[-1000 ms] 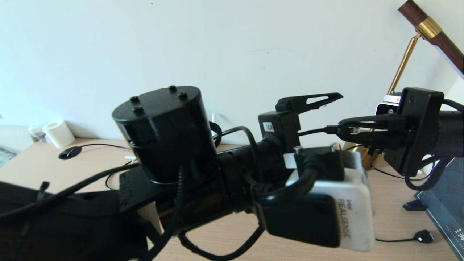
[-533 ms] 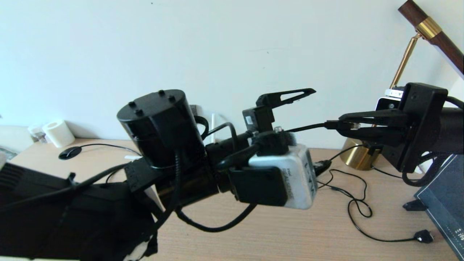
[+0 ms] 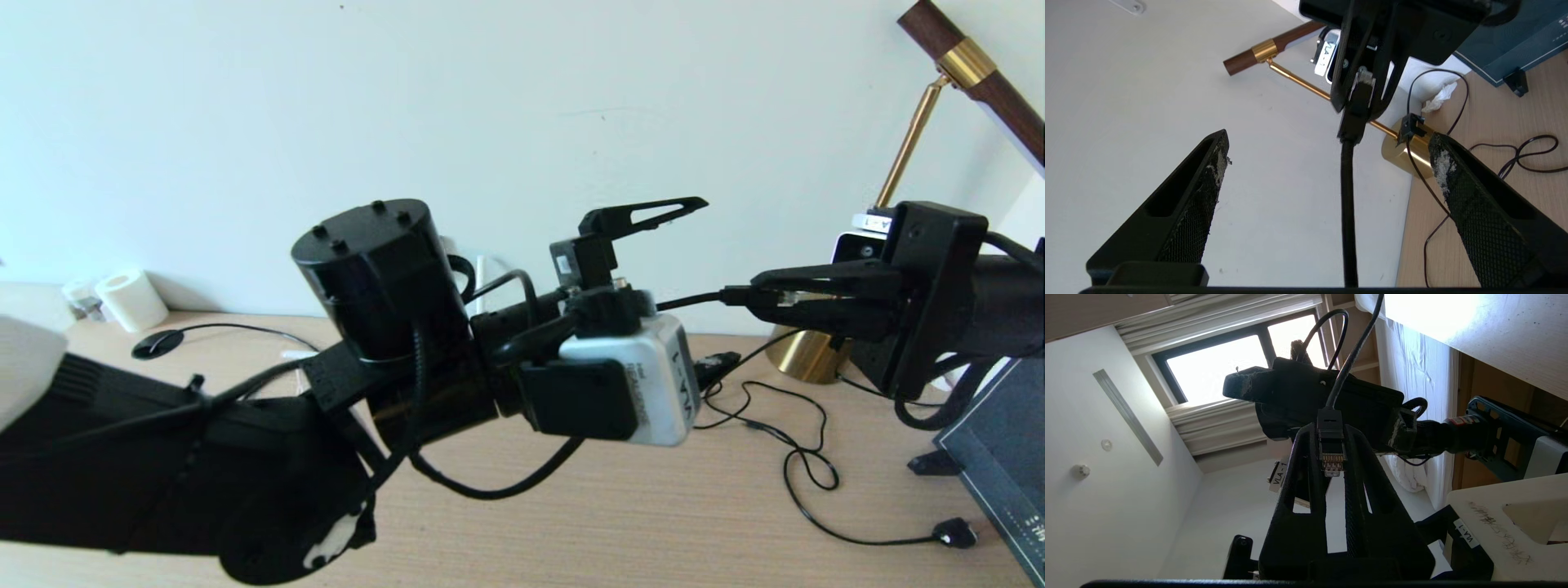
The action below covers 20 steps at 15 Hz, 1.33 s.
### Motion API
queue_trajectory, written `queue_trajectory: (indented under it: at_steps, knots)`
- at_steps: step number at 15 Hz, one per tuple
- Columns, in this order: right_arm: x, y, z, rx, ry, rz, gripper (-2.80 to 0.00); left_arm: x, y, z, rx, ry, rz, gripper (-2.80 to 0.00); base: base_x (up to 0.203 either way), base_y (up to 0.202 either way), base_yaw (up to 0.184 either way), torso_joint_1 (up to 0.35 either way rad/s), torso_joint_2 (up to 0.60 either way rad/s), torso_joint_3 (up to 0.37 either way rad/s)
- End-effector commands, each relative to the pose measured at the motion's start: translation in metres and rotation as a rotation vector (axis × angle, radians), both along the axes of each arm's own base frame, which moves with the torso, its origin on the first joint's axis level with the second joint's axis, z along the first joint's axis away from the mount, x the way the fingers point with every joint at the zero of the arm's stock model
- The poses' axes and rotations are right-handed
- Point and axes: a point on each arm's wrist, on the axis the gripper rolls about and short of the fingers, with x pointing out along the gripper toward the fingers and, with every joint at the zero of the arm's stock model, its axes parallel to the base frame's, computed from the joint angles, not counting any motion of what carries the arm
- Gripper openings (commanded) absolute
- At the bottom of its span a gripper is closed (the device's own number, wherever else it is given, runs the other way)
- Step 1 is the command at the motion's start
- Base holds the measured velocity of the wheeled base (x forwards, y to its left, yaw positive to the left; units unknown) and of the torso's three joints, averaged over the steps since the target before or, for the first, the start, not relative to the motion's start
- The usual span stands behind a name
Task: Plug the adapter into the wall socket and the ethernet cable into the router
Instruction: Hand it to the other hand
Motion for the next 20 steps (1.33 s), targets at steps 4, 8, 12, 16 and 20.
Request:
queue_trajectory:
  at_steps: [4, 8, 12, 16, 20]
  knots:
    - [-0.001, 0.004, -0.002, 0.003, 0.006, 0.022, -2.8, 0.009, -0.001, -0.008, 0.015, 0.005, 0.014, 0.0, 0.0, 0.0, 0.0, 0.0, 0.0, 0.0]
    - [0.003, 0.007, -0.006, 0.0, 0.02, 0.029, -2.8, 0.009, -0.001, -0.009, 0.018, 0.004, 0.015, 0.0, 0.0, 0.0, 0.0, 0.0, 0.0, 0.0]
    - [0.004, 0.007, -0.008, -0.002, 0.028, 0.031, -2.8, 0.008, -0.002, -0.01, 0.016, 0.002, 0.013, 0.0, 0.0, 0.0, 0.0, 0.0, 0.0, 0.0]
    - [0.005, 0.009, -0.009, -0.003, 0.032, 0.037, -2.8, 0.008, -0.001, -0.013, 0.022, 0.007, 0.01, 0.0, 0.0, 0.0, 0.0, 0.0, 0.0, 0.0]
    - [0.008, 0.01, -0.011, -0.006, 0.042, 0.038, -2.8, 0.007, -0.002, -0.013, 0.029, -0.003, -0.026, 0.0, 0.0, 0.0, 0.0, 0.0, 0.0, 0.0]
